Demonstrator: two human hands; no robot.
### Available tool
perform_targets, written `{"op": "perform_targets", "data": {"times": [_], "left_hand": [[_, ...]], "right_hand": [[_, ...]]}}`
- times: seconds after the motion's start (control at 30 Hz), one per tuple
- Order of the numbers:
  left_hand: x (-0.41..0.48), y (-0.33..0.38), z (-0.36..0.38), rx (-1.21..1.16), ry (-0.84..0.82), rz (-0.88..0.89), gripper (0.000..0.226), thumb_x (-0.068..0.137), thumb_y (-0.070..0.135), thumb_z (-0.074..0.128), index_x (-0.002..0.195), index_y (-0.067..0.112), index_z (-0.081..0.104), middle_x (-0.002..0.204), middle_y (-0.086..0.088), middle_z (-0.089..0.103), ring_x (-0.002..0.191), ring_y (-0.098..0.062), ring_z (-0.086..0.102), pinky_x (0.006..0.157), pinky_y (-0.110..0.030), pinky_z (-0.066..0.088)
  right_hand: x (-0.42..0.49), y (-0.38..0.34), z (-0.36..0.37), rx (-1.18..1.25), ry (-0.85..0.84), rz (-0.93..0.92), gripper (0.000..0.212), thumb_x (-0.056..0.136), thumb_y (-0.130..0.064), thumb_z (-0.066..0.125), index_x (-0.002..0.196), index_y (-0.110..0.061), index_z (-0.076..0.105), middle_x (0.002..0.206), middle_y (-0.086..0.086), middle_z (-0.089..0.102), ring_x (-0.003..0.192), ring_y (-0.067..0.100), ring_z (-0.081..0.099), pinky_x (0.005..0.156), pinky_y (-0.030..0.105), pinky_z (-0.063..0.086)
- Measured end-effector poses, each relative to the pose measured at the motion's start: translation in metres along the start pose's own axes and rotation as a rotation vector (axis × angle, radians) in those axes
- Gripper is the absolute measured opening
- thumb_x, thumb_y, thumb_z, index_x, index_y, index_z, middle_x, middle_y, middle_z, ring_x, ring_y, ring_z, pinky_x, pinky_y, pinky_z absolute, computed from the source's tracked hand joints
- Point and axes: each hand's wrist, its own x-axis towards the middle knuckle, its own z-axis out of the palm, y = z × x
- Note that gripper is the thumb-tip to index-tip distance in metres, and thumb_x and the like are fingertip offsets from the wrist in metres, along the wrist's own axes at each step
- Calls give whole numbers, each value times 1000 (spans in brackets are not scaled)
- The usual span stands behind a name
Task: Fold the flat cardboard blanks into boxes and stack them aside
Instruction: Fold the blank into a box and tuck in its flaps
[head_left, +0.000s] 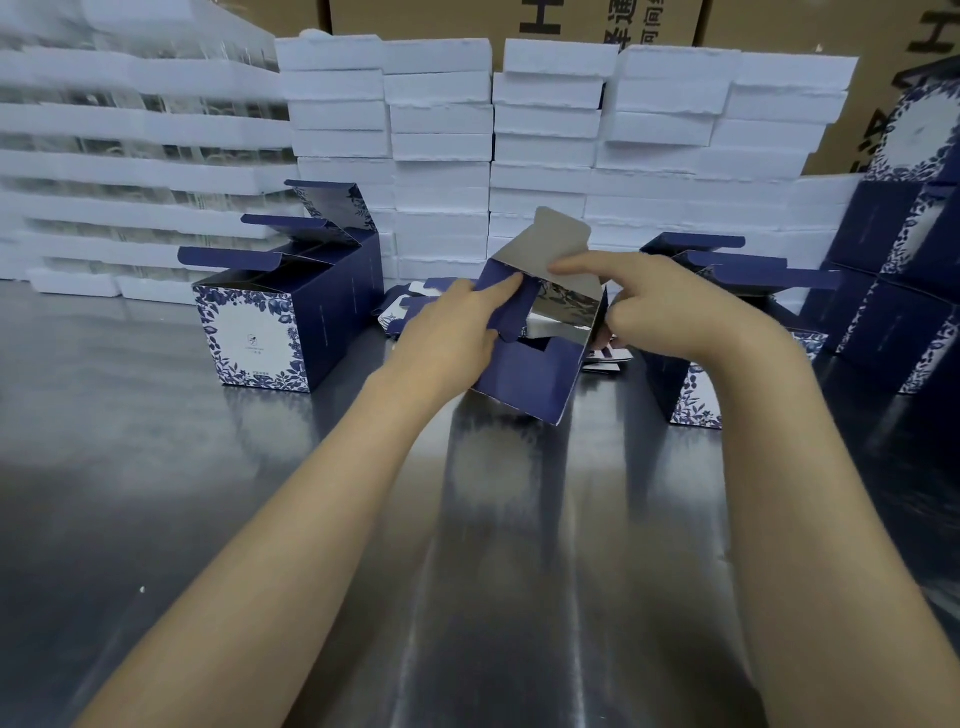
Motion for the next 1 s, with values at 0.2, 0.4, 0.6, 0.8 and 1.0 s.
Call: {"op": "perform_targets", "data": {"times": [0.2,0.4,0.6,0.8,1.0], "left_hand": [[1,4,-4,-17,-5,21,66,96,14,51,153,30,20,123,-11,53,112,-31,50,91,-42,45],[1,0,-9,-143,54,-7,67,92,21,62,151,25,30,105,-17,61,86,-23,49,68,-27,36],[0,-2,-13,-205,72,-28,53,86,20,65,137,26,52,116,-7,65,107,-28,57,91,-42,48],[-3,-2,-15,-370,137,-87,39,81,20,66,118,27,54,102,-2,67,92,-23,64,81,-45,54],[-3,0,-16,-392,200,-111,52,82,23,66,127,29,42,84,20,55,86,-15,65,71,-38,57]], "right_hand": [[4,15,2,-39,182,-102,45,84,-19,68,117,-46,57,71,-33,54,66,-4,58,60,26,48],[16,25,27,7,475,-213,55,75,-10,71,110,-30,33,94,-27,50,59,2,44,60,33,38],[24,29,38,-6,560,-301,39,78,-4,69,107,-29,59,107,-21,51,91,7,44,83,28,42],[22,19,38,421,342,-160,29,84,-19,45,81,-30,72,149,-12,32,119,-9,41,81,5,37],[21,29,44,219,238,-185,52,77,-34,79,122,-37,53,127,-13,41,105,-25,39,81,-5,30]]}}
